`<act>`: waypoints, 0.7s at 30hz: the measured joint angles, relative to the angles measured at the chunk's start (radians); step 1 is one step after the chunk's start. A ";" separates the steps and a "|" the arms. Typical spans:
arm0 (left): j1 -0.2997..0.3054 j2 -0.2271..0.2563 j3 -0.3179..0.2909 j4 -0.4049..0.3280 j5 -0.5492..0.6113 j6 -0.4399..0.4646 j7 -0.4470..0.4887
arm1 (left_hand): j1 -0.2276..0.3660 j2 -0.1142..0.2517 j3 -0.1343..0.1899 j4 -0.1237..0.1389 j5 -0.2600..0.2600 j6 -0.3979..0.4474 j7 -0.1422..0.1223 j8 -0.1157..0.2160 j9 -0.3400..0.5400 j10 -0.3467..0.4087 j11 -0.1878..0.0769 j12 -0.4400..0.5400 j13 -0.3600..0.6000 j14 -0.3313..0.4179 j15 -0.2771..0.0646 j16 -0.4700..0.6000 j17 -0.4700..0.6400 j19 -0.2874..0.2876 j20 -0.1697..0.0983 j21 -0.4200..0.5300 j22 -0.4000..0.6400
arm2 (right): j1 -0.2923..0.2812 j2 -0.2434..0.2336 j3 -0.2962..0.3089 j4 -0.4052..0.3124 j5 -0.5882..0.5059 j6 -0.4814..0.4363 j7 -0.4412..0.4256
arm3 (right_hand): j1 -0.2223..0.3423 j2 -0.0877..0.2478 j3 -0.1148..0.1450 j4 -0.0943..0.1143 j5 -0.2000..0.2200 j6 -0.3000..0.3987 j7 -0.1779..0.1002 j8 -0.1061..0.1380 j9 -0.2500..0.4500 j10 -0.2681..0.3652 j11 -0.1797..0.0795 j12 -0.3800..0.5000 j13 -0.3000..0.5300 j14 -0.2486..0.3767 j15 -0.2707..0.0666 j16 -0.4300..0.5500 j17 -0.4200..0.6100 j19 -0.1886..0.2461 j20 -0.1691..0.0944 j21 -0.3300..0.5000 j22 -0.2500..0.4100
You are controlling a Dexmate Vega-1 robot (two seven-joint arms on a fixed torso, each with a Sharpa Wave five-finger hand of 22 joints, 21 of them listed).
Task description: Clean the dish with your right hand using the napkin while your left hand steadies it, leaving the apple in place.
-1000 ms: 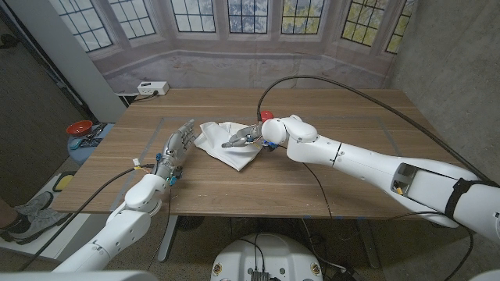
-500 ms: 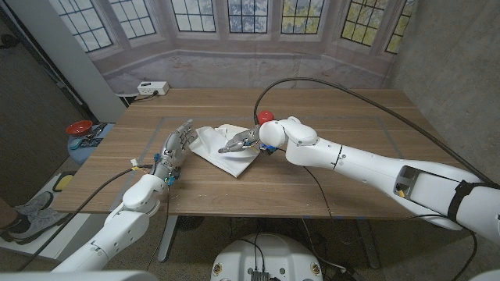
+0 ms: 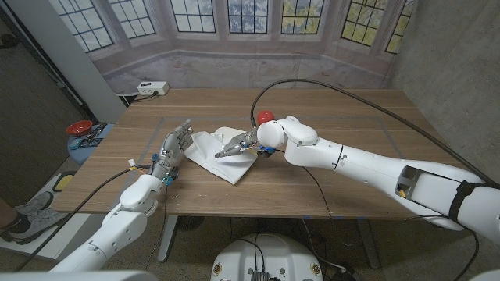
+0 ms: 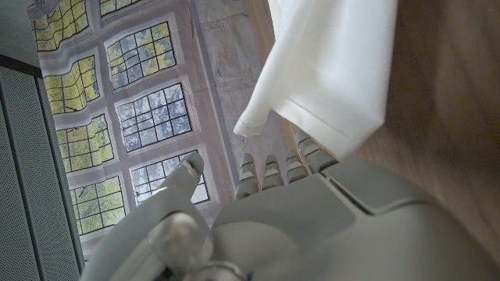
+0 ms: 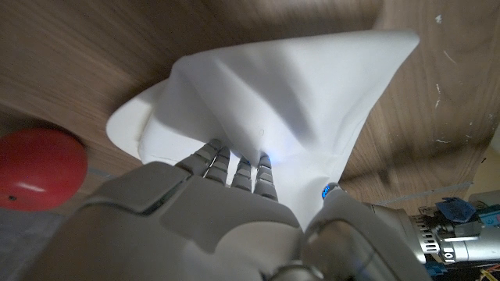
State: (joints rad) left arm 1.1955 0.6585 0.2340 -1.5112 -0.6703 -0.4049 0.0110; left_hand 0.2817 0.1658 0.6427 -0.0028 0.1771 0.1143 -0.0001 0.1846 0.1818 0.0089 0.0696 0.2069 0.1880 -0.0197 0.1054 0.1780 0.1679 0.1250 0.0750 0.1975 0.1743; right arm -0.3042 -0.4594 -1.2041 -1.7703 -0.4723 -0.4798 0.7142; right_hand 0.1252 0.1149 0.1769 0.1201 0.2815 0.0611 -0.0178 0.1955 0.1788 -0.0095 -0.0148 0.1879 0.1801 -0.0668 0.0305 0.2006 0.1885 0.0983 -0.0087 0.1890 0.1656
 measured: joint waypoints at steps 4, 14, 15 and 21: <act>-0.002 0.001 -0.002 0.004 -0.003 0.000 -0.002 | 0.000 0.000 0.000 0.000 0.000 0.000 0.000 0.000 0.000 0.000 0.000 0.000 0.000 0.000 0.000 0.000 0.000 0.000 0.000 0.000 0.000 | 0.005 0.000 0.002 -0.009 0.015 0.005 0.019 | 0.000 0.000 0.000 0.000 0.000 0.000 0.000 0.000 0.000 0.000 0.000 0.000 0.000 0.000 0.000 0.000 0.000 0.004 0.003 0.000 0.000; -0.008 0.004 -0.006 0.011 -0.010 0.000 -0.009 | 0.000 0.000 0.000 0.000 0.000 0.000 0.000 0.000 0.000 0.000 0.000 0.000 0.000 0.000 0.000 0.000 0.002 0.000 0.000 0.000 0.000 | 0.013 -0.005 0.009 -0.035 0.046 0.008 0.047 | 0.000 0.000 0.003 -0.003 0.000 0.000 0.000 0.000 0.000 0.000 0.000 0.000 0.000 0.005 -0.005 0.000 -0.003 0.020 0.012 0.004 0.003; -0.008 0.004 -0.006 0.011 -0.010 0.000 -0.009 | 0.000 0.000 0.000 0.000 0.000 0.000 0.000 0.000 0.000 0.000 0.000 0.000 0.000 0.000 0.000 0.000 0.002 0.000 0.000 0.000 0.000 | 0.013 -0.006 0.010 -0.038 0.049 0.009 0.048 | 0.000 0.000 0.003 -0.003 0.000 0.000 0.000 0.000 0.000 0.000 0.000 0.000 0.000 0.005 -0.005 0.000 -0.003 0.020 0.012 0.004 0.003; -0.011 0.007 -0.008 0.011 -0.012 0.008 -0.010 | 0.000 0.000 0.000 0.000 0.000 0.000 0.000 0.000 0.000 0.000 0.000 0.000 0.000 0.000 0.000 0.000 0.002 0.000 0.000 0.000 0.000 | 0.015 -0.012 0.015 -0.048 0.058 0.009 0.051 | 0.000 0.000 0.006 -0.006 0.000 0.004 -0.004 0.000 0.000 0.005 -0.005 0.000 0.000 0.005 -0.005 0.000 -0.003 0.017 0.010 0.009 0.002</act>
State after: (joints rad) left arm 1.1847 0.6656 0.2260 -1.5005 -0.6819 -0.3972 0.0008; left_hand 0.2817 0.1658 0.6427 -0.0028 0.1771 0.1143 -0.0001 0.1846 0.1818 0.0089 0.0696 0.2069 0.1880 -0.0197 0.1054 0.1781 0.1702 0.1250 0.0750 0.1975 0.1743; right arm -0.2887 -0.4716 -1.1894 -1.8180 -0.4139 -0.4713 0.7648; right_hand 0.1252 0.1149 0.1824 0.1145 0.2815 0.0652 -0.0220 0.1955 0.1789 -0.0041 -0.0202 0.1879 0.1801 -0.0616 0.0252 0.2006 0.1859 0.1155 0.0015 0.1975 0.1674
